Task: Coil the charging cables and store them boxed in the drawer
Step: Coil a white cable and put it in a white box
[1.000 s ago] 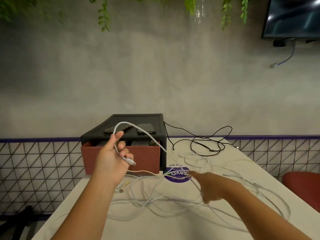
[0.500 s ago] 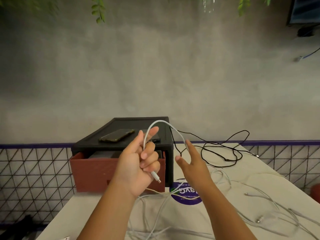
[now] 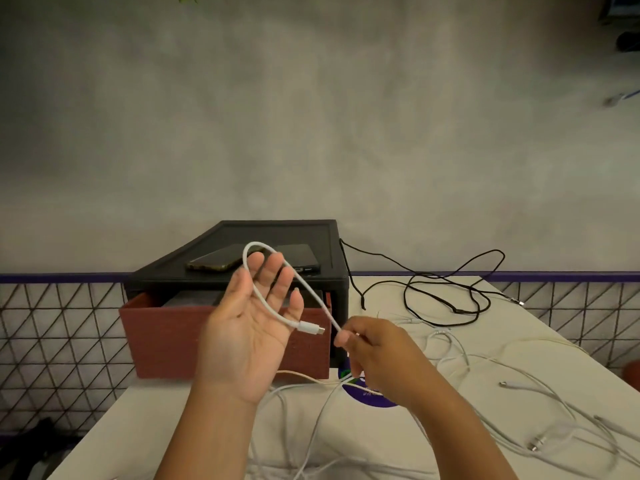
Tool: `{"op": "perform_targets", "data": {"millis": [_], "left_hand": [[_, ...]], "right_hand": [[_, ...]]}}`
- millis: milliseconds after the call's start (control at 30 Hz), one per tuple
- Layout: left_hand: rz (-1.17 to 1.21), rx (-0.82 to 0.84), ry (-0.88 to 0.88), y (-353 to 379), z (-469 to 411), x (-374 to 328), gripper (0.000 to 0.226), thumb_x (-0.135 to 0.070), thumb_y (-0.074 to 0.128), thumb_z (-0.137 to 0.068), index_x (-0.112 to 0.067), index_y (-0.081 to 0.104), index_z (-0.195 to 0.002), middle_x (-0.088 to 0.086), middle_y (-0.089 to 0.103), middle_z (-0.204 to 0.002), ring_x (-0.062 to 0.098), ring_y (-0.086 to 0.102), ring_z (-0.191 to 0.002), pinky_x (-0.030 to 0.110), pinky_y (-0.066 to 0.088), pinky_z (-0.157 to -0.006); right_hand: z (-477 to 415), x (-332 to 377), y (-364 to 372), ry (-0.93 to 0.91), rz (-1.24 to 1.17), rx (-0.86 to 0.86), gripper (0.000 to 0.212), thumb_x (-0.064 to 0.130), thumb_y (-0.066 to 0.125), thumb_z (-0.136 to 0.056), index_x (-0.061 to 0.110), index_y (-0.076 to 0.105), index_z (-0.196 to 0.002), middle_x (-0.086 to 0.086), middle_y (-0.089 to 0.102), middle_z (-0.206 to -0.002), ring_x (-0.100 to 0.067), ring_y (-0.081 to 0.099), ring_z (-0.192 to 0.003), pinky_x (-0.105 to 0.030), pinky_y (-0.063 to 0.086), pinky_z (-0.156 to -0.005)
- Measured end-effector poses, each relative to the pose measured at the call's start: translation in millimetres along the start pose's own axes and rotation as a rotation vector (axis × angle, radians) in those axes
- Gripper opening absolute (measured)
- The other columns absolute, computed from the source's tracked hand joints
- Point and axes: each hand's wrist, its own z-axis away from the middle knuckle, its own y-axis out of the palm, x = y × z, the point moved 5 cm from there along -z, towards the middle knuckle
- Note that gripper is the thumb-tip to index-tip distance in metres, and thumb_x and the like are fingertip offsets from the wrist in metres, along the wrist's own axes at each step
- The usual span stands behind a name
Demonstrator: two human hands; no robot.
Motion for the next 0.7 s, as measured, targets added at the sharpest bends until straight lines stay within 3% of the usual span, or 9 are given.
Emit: {"op": "perform_targets", "data": {"millis": [133, 267, 333, 367, 433, 500, 567, 633, 700], "left_hand": [[-0.172, -0.011, 0.089, 5, 7, -8, 0.018, -0.022, 0.04, -0.091, -0.023, 0.056, -0.083, 0.0, 0.069, -0.112, 0.013, 0.062, -0.109, 0.037, 0.05, -0.086], [-0.486, 0.019, 0.191, 4, 14, -8, 0.036, -0.013, 0.031, -0.099, -0.024, 0.061, -0.081, 0.0, 0.069, -0.113, 0.012, 0.058, -0.115, 0.042, 0.042, -0.099], [-0.695, 0.071, 0.179, 6, 16, -5, 0.05, -0.012, 0.03, -0.099, -0.03, 0.068, -0.072, -0.001, 0.072, -0.102, 0.012, 0.062, -0.109, 0.037, 0.041, -0.1], [-0.81, 0.1, 0.16, 6, 16, -3, 0.054, -0.012, 0.03, -0.099, -0.033, 0.069, -0.068, -0.001, 0.073, -0.098, 0.012, 0.065, -0.103, 0.034, 0.043, -0.097], [-0.986, 0.153, 0.1, 6, 19, 3, 0.052, -0.015, 0.033, -0.099, -0.034, 0.068, -0.066, -0.001, 0.073, -0.09, 0.014, 0.067, -0.093, 0.033, 0.047, -0.087], [-1.067, 0.18, 0.03, 6, 21, 7, 0.043, -0.018, 0.037, -0.098, -0.025, 0.066, -0.067, -0.003, 0.071, -0.08, 0.014, 0.066, -0.083, 0.031, 0.048, -0.078], [-1.066, 0.232, -0.042, 7, 23, 10, 0.033, -0.016, 0.036, -0.098, -0.012, 0.059, -0.074, -0.001, 0.068, -0.068, 0.015, 0.064, -0.069, 0.027, 0.049, -0.067], [-1.058, 0.272, -0.099, 7, 23, 13, 0.026, -0.014, 0.033, -0.099, -0.001, 0.051, -0.086, 0.006, 0.066, -0.06, 0.02, 0.063, -0.058, 0.032, 0.052, -0.062], [-1.013, 0.276, -0.123, 6, 22, 15, 0.024, -0.014, 0.034, -0.098, 0.0, 0.048, -0.085, 0.007, 0.057, -0.051, 0.018, 0.054, -0.045, 0.042, 0.05, -0.063]], "right_hand": [[18, 23, 5, -0.06, 0.152, 0.195, 0.031, 0.033, 0.046, -0.097, 0.031, 0.051, -0.066, 0.009, 0.049, -0.06, -0.006, 0.046, -0.057, -0.022, 0.04, -0.057], [38, 46, 2, -0.168, 0.301, 0.265, 0.027, 0.031, 0.053, -0.092, 0.036, 0.052, -0.066, 0.011, 0.046, -0.06, -0.002, 0.044, -0.057, -0.018, 0.033, -0.053], [44, 54, -4, -0.203, 0.334, 0.218, 0.015, 0.028, 0.055, -0.09, 0.042, 0.061, -0.088, 0.014, 0.051, -0.068, -0.003, 0.048, -0.062, -0.017, 0.035, -0.054], [46, 57, -6, -0.221, 0.355, 0.187, 0.021, 0.026, 0.055, -0.089, 0.04, 0.06, -0.104, 0.016, 0.053, -0.077, -0.005, 0.051, -0.069, -0.018, 0.039, -0.058], [49, 63, -12, -0.264, 0.376, 0.13, 0.033, 0.021, 0.055, -0.089, 0.04, 0.056, -0.116, 0.02, 0.053, -0.085, 0.001, 0.05, -0.073, -0.012, 0.04, -0.063], [52, 72, -20, -0.316, 0.372, 0.069, 0.037, 0.016, 0.055, -0.088, 0.043, 0.058, -0.113, 0.025, 0.058, -0.084, 0.01, 0.049, -0.067, -0.007, 0.04, -0.06], [53, 77, -29, -0.371, 0.409, -0.02, 0.035, 0.015, 0.058, -0.086, 0.041, 0.061, -0.108, 0.022, 0.065, -0.084, 0.008, 0.053, -0.067, -0.009, 0.041, -0.062], [52, 80, -38, -0.422, 0.466, -0.145, 0.031, 0.014, 0.06, -0.083, 0.038, 0.064, -0.102, 0.017, 0.065, -0.078, 0.001, 0.056, -0.066, -0.014, 0.043, -0.06], [49, 80, -41, -0.489, 0.527, -0.279, 0.02, 0.015, 0.065, -0.08, 0.032, 0.07, -0.09, 0.013, 0.066, -0.073, -0.006, 0.058, -0.06, -0.023, 0.048, -0.056]]}}
